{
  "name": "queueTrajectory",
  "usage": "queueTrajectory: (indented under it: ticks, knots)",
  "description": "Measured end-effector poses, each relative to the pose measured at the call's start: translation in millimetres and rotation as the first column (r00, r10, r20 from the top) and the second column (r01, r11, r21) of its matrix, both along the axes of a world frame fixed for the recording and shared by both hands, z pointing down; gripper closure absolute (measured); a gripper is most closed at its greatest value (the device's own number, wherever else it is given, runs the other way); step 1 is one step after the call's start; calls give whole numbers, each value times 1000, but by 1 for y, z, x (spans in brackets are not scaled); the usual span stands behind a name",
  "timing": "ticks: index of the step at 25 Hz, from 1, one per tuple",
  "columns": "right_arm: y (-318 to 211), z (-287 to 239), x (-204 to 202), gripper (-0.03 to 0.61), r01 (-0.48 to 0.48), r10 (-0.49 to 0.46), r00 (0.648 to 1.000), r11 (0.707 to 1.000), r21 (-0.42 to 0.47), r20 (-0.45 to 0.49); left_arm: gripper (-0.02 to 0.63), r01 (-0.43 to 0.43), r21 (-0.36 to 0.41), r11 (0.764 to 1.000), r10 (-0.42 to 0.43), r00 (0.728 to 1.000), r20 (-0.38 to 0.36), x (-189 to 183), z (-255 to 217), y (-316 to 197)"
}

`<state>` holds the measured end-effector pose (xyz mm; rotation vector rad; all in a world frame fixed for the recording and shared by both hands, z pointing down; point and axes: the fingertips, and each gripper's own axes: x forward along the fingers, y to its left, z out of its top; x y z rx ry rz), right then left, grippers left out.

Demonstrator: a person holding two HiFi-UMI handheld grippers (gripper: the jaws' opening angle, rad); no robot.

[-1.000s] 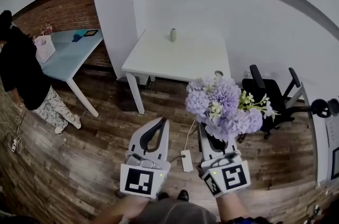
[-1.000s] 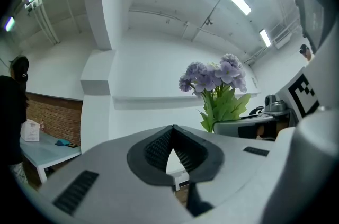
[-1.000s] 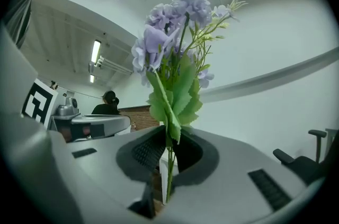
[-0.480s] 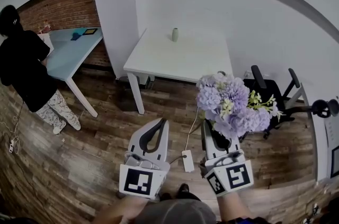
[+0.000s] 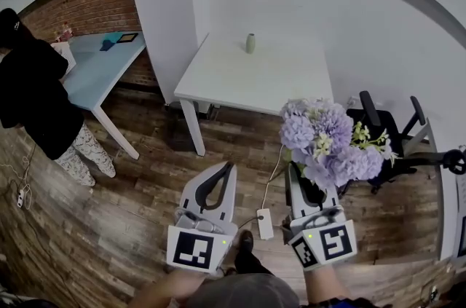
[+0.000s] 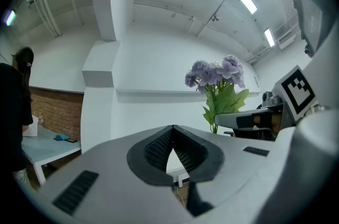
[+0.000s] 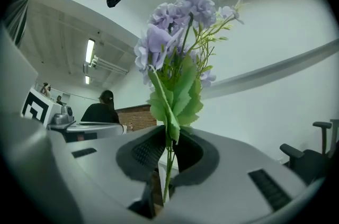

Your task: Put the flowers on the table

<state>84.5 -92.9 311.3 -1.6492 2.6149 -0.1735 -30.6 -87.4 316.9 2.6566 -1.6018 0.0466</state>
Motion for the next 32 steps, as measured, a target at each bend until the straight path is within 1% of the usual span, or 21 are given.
queueTrajectory:
  ticks: [4,9,12,14,16,19,25,27,30,32]
  knots:
    - [-14,2,-1,535,10,-10,1000,1000,13,-4,606,1,-1,1000,-1,1000,6,0,7,-21]
    - [-3,-4,-1,535,15,-14,1000,998,63,-15,606,7,17,1000,-7,1000,20,1,7,-15]
    - [-7,1,1,535,26,-25,1000,997,77,-15,606,9,42,999,-10,1000,26,7,10,-15]
    - [-10,2,0,535,36,-35,999,995,90,-10,606,12,71,997,-14,1000,26,9,7,-16]
    - [-8,-1,-1,535,36,-36,999,995,94,-7,606,9,93,996,-11,1000,23,8,0,-12]
    - [-2,-5,-4,535,27,-27,1000,996,83,-3,606,2,94,996,-3,1000,14,2,-6,-5]
    - [-11,0,2,535,34,-30,999,993,117,-33,606,26,122,992,-25,1000,-9,2,0,-15]
    - [-3,1,5,535,25,-20,999,993,117,-43,606,18,121,993,-16,1000,-15,5,2,-10]
    - [17,-6,8,535,-21,26,998,995,93,-59,606,-25,91,995,28,999,-28,7,-1,5]
    - [12,-6,7,535,-50,55,997,996,77,-61,606,-49,75,996,51,998,-33,5,-1,-4]
